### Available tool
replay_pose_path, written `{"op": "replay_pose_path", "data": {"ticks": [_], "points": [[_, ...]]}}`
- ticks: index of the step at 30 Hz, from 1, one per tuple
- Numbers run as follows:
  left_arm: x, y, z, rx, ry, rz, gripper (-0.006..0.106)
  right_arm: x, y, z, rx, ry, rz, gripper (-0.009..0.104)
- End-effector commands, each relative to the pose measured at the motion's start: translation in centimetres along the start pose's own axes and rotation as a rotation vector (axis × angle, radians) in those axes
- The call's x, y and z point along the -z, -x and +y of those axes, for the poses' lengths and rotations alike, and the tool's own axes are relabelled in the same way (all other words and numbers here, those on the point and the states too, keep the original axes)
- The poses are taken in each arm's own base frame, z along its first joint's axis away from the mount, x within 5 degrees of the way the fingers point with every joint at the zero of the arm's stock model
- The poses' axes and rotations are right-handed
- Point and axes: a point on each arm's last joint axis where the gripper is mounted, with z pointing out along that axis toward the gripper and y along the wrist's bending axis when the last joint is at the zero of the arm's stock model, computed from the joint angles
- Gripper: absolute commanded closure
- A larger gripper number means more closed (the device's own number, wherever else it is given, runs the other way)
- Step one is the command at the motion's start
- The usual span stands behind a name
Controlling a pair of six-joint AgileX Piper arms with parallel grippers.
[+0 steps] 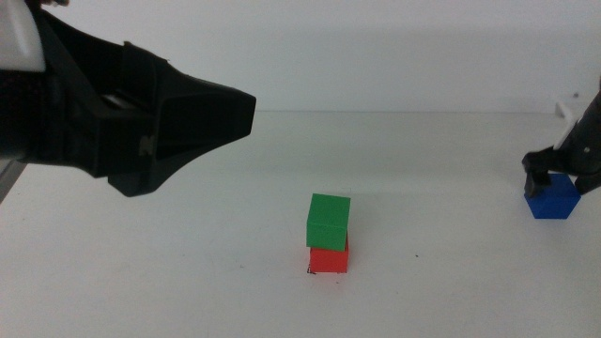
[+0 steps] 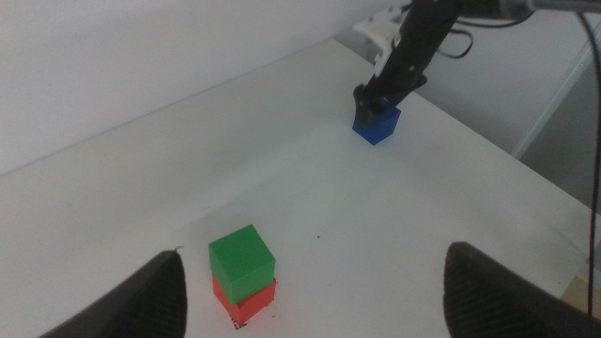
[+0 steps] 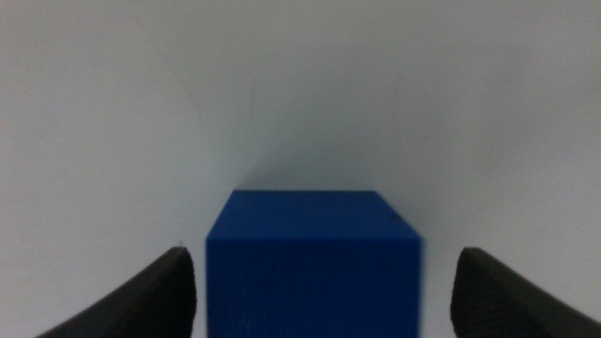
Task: Stack red cubes first, then green, then blue cubes in a specific spot.
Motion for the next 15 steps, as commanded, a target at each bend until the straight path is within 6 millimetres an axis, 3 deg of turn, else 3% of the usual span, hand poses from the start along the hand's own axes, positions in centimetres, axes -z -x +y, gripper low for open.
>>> {"op": "replay_pose_path", "data": {"ticks": [1,4,8,11,15], "points": [[0.1,0.2,0.0,0.003,0.005,-0.018,0.007,-0.6,0.2,0.0,0.032,-0.015,0.006,0.030],[0.1,0.2,0.0,0.003,0.005,-0.018,0.007,-0.5,0.1,0.2,0.025,-0.015,0.022,0.058],[0.1,0.2,0.0,0.003,0.005,-0.018,0.007,3.9,0.0,2.3,-0.014,-0.057,-0.024,0.078],[0.1,0.3,0.0,0.003,0.005,-0.027,0.007,9.1,-0.9,7.1,-0.046,-0.023,-0.069,0.081],[0.1,0.5,0.0,0.003,0.004,-0.048,0.007,15.1,-3.8,15.0,-0.120,-0.009,-0.143,0.081]]}}
